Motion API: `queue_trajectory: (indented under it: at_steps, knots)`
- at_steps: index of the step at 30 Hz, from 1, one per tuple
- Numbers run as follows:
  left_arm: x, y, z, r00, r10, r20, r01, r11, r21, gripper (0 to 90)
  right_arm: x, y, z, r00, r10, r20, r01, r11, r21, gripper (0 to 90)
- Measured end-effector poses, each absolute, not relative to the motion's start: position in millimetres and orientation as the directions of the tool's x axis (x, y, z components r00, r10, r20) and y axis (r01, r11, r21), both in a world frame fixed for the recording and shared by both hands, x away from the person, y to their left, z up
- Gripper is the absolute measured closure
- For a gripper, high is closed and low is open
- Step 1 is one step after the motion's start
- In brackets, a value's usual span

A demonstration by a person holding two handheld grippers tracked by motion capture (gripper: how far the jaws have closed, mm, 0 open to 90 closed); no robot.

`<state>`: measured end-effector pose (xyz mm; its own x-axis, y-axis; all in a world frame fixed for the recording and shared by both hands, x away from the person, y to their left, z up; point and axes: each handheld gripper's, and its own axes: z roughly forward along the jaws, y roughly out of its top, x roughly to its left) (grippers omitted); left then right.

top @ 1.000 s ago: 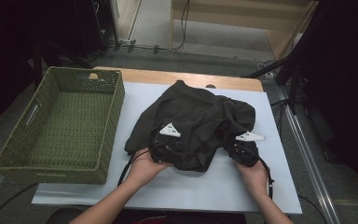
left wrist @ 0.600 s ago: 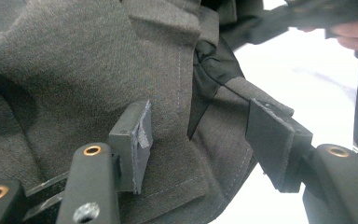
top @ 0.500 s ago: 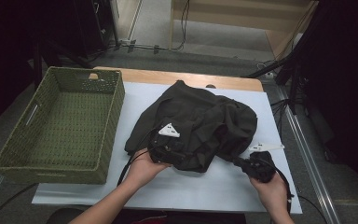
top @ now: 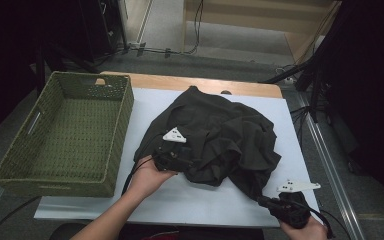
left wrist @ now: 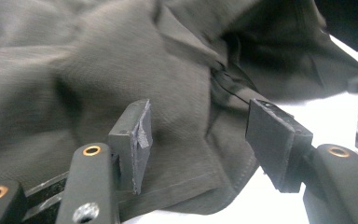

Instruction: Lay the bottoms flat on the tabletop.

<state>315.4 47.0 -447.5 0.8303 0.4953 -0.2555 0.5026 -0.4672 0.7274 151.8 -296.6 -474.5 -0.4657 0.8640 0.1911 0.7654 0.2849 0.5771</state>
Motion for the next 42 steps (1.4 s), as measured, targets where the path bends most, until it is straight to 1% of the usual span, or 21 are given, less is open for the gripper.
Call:
queue_trajectory:
  at_steps: [2, 4, 5, 9, 12, 13, 16, 20, 25, 27, 28, 29, 30, 31, 32, 34, 35, 36, 37, 40, 42]
  knots:
    - [320.7, 53.4, -443.8, 0.815, 0.513, -0.269, 0.52, -0.445, 0.729, 39.7, 151.1, -295.3, -473.8, -0.475, 0.863, 0.169, 0.746, 0.294, 0.598, 82.8]
    - [326.2, 58.4, -440.2, 0.803, 0.535, -0.263, 0.534, -0.448, 0.717, 38.1, 152.9, -296.5, -472.0, -0.486, 0.861, 0.151, 0.713, 0.291, 0.637, 63.7]
    - [328.6, 60.1, -438.6, 0.798, 0.548, -0.251, 0.534, -0.451, 0.715, 35.6, 154.2, -297.4, -472.1, -0.482, 0.864, 0.142, 0.705, 0.287, 0.648, 58.1]
    - [337.5, 67.6, -429.5, 0.781, 0.581, -0.227, 0.534, -0.434, 0.726, 34.7, 159.7, -305.3, -466.8, -0.473, 0.863, 0.176, 0.674, 0.227, 0.703, 53.2]
    - [345.5, 72.3, -426.4, 0.766, 0.605, -0.219, 0.546, -0.431, 0.719, 34.1, 163.3, -309.4, -461.4, -0.469, 0.876, 0.111, 0.606, 0.228, 0.762, 50.1]
    - [348.3, 73.5, -426.5, 0.764, 0.612, -0.207, 0.545, -0.438, 0.715, 32.4, 166.3, -311.0, -460.8, -0.467, 0.879, 0.1, 0.595, 0.228, 0.771, 48.3]
    - [355.3, 78.2, -430.0, 0.744, 0.64, -0.19, 0.554, -0.433, 0.71, 31.3, 178.9, -313.7, -459.5, -0.439, 0.892, 0.111, 0.608, 0.204, 0.767, 43.8]
    - [363.0, 76.8, -440.8, 0.734, 0.655, -0.178, 0.567, -0.447, 0.692, 28.2, 196.9, -309.7, -458.8, -0.428, 0.897, 0.111, 0.606, 0.194, 0.772, 34.1]
    - [370.3, 71.4, -458.5, 0.737, 0.654, -0.168, 0.568, -0.466, 0.678, 28.5, 220.0, -297.0, -467.2, -0.448, 0.888, 0.102, 0.623, 0.228, 0.748, 30.7]
    - [374.2, 71.3, -467.2, 0.73, 0.659, -0.183, 0.586, -0.464, 0.665, 28.6, 228.4, -293.3, -471.6, -0.447, 0.889, 0.1, 0.631, 0.234, 0.74, 30.7]
    - [375.3, 71.2, -471.7, 0.726, 0.663, -0.182, 0.589, -0.463, 0.662, 29.5, 232.4, -291.9, -474.4, -0.448, 0.888, 0.103, 0.635, 0.236, 0.736, 30.7]
    - [376.2, 70.9, -476.0, 0.728, 0.662, -0.18, 0.59, -0.471, 0.655, 32.7, 236.5, -290.4, -477.1, -0.45, 0.887, 0.105, 0.643, 0.24, 0.727, 31.2]
    - [376.6, 70.2, -480.2, 0.724, 0.666, -0.176, 0.595, -0.476, 0.648, 34.1, 240.2, -288.6, -480.1, -0.452, 0.886, 0.103, 0.649, 0.247, 0.72, 33.9]
    - [376.1, 69.6, -484.1, 0.722, 0.672, -0.167, 0.594, -0.476, 0.649, 34.7, 243.5, -286.2, -483.0, -0.457, 0.884, 0.101, 0.656, 0.258, 0.709, 39.5]
    - [375.1, 70.0, -486.9, 0.725, 0.669, -0.163, 0.587, -0.477, 0.654, 38.6, 246.2, -283.9, -485.7, -0.465, 0.881, 0.089, 0.66, 0.278, 0.698, 43.4]
    - [373.5, 70.9, -490.0, 0.73, 0.664, -0.164, 0.582, -0.477, 0.659, 46.9, 250.7, -280.1, -491.1, -0.488, 0.87, 0.067, 0.667, 0.322, 0.672, 59.4]
    - [373.5, 71.8, -490.3, 0.731, 0.66, -0.174, 0.587, -0.478, 0.654, 55.0, 252.4, -279.0, -493.6, -0.502, 0.861, 0.081, 0.677, 0.333, 0.656, 69.5]
    - [373.4, 72.9, -490.7, 0.732, 0.655, -0.187, 0.592, -0.475, 0.651, 60.5, 253.4, -278.3, -495.5, -0.517, 0.848, 0.115, 0.698, 0.341, 0.629, 78.2]
    - [372.5, 73.6, -491.4, 0.73, 0.654, -0.197, 0.597, -0.471, 0.65, 66.3, 252.5, -276.9, -496.8, -0.524, 0.842, 0.13, 0.715, 0.351, 0.605, 84.5]
    - [367.6, 73.2, -490.3, 0.738, 0.648, -0.188, 0.595, -0.495, 0.633, 78.3, 243.3, -274.9, -494.5, -0.548, 0.818, 0.174, 0.729, 0.365, 0.579, 86.6]
    - [364.3, 73.5, -485.0, 0.73, 0.658, -0.185, 0.606, -0.498, 0.62, 82.1, 232.5, -275.1, -488.9, -0.559, 0.807, 0.19, 0.725, 0.366, 0.583, 86.7]
